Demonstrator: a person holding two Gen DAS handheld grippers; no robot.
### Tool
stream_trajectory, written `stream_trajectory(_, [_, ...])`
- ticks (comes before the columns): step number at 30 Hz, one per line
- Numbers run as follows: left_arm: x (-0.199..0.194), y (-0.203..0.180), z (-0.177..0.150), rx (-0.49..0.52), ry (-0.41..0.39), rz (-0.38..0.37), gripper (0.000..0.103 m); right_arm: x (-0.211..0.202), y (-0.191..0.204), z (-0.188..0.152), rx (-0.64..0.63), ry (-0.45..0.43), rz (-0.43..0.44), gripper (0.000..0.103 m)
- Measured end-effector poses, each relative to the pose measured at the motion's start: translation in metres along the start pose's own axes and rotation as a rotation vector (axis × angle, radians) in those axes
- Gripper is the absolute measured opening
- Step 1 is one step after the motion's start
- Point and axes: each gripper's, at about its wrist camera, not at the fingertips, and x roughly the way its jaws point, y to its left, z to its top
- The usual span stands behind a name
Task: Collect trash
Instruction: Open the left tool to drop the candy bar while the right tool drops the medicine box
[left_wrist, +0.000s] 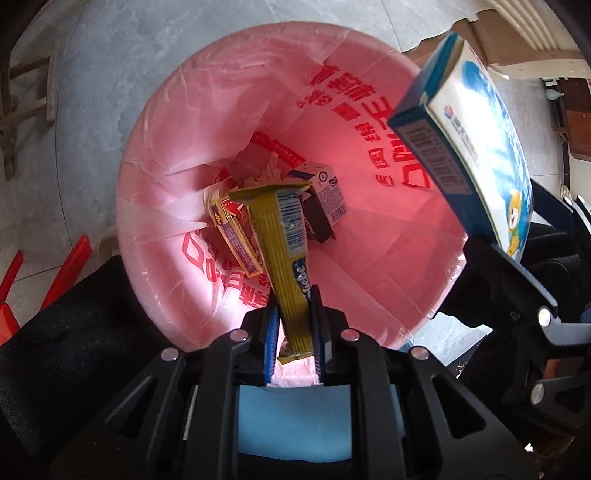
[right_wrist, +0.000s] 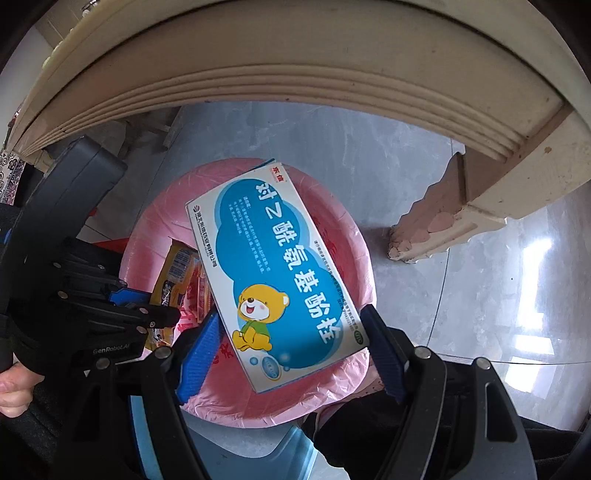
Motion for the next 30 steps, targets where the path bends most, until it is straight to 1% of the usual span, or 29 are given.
stream_trajectory(3, [0.005, -0.001, 0.006, -0.007, 0.002, 0.03, 0.016, 0.011, -0.001, 0.001, 0.002, 0.032, 0.011, 0.072])
stream_trajectory(7, [0.003, 0.0, 0.008, -0.021, 0.008, 0.015, 0.016, 0.022, -0.001, 0.003, -0.002, 0.057, 0.022, 0.072])
stream_trajectory(9, [0.003, 0.0, 0.007, -0.021, 0.004, 0.032, 0.016, 0.026, -0.001, 0.004, 0.0, 0.064, 0.026, 0.073])
stream_trajectory(13, [0.001, 0.0, 0.006, -0.024, -0.001, 0.04, 0.018, 0.033, -0.003, 0.005, 0.003, 0.078, 0.033, 0.073])
stream_trajectory(15, [-0.001, 0.001, 0.006, -0.03, -0.006, 0.058, 0.024, 0.038, -0.003, 0.006, -0.003, 0.085, 0.033, 0.073])
stream_trajectory(16, [-0.002, 0.002, 0.006, -0.031, -0.009, 0.061, 0.03, 0.04, -0.004, 0.006, -0.005, 0.089, 0.034, 0.073])
stream_trajectory(19, [-0.006, 0.004, 0.006, -0.043, -0.027, 0.082, 0.039, 0.044, -0.001, 0.007, -0.014, 0.099, 0.031, 0.074])
stream_trajectory(21, [-0.008, 0.008, 0.006, -0.064, -0.031, 0.091, 0.039, 0.047, 0.0, 0.008, -0.016, 0.112, 0.026, 0.074])
stream_trajectory(24, [-0.007, 0.008, 0.007, -0.069, -0.02, 0.084, 0.04, 0.052, 0.002, 0.008, -0.017, 0.126, 0.024, 0.074])
stream_trajectory(27, [-0.007, 0.008, 0.008, -0.063, -0.027, 0.095, 0.045, 0.055, 0.003, 0.008, -0.02, 0.132, 0.02, 0.074])
stream_trajectory(30, [-0.008, 0.009, 0.008, -0.07, -0.036, 0.093, 0.048, 0.055, 0.002, 0.008, -0.016, 0.135, 0.017, 0.074])
